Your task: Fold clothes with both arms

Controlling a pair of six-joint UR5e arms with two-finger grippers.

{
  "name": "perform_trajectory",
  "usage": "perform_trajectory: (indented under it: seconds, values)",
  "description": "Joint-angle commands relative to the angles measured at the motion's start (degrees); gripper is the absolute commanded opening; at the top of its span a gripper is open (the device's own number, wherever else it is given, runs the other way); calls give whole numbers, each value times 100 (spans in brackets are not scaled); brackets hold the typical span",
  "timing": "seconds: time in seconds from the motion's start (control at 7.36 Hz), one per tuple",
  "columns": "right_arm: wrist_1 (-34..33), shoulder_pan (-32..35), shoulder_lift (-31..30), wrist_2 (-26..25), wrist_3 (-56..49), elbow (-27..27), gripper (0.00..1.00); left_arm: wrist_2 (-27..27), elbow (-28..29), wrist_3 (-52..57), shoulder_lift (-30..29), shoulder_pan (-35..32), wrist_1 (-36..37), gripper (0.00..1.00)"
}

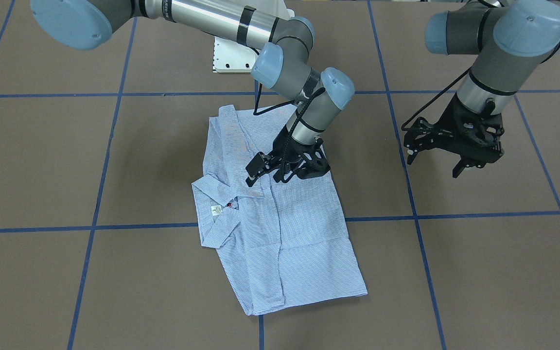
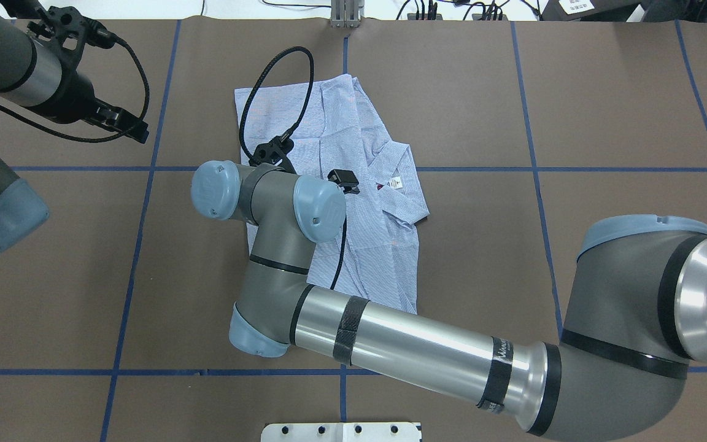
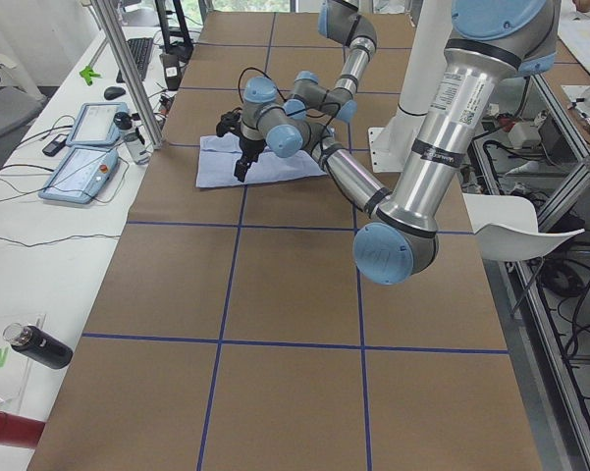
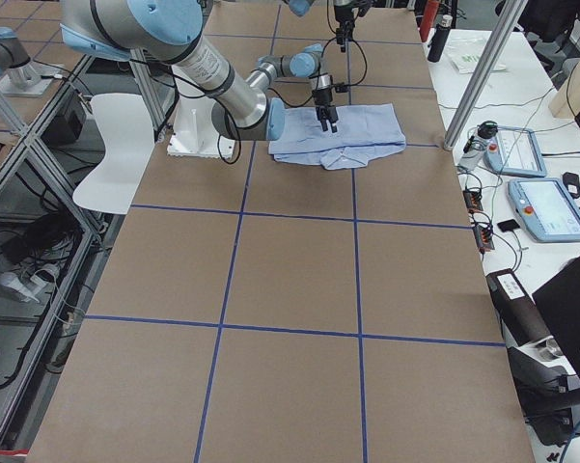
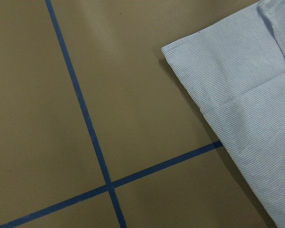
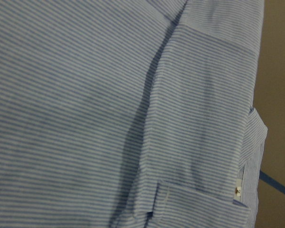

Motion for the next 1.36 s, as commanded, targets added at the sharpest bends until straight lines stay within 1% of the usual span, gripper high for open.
perform_trajectory:
  seconds: [0.0, 0.27, 0.68, 0.82, 0.95, 1.09, 1.22]
  values:
    - [-26, -4, -81, -114, -56, -2, 99, -42, -4, 39, 6, -23, 20, 100]
    - [-78, 5, -108, -114, -64, -2, 99, -42, -4, 31, 6, -23, 20, 100]
    - [-805, 31, -134, -123, -275, 261, 99, -42, -13, -5, 6, -14, 20, 100]
    - [-860, 40, -273, -175, -276, 401, 99, -42, -13, -5, 6, -6, 20, 100]
    - [-983, 110, -484, -185, -450, 690, 98, -42, -4, -5, 6, -5, 20, 100]
    - [-1271, 215, -703, -193, -712, 1075, 98, -42, -4, -5, 6, -5, 20, 100]
    - [-1300, 321, -1123, -211, -854, 1584, 98, -42, -4, -13, 6, -5, 20, 100]
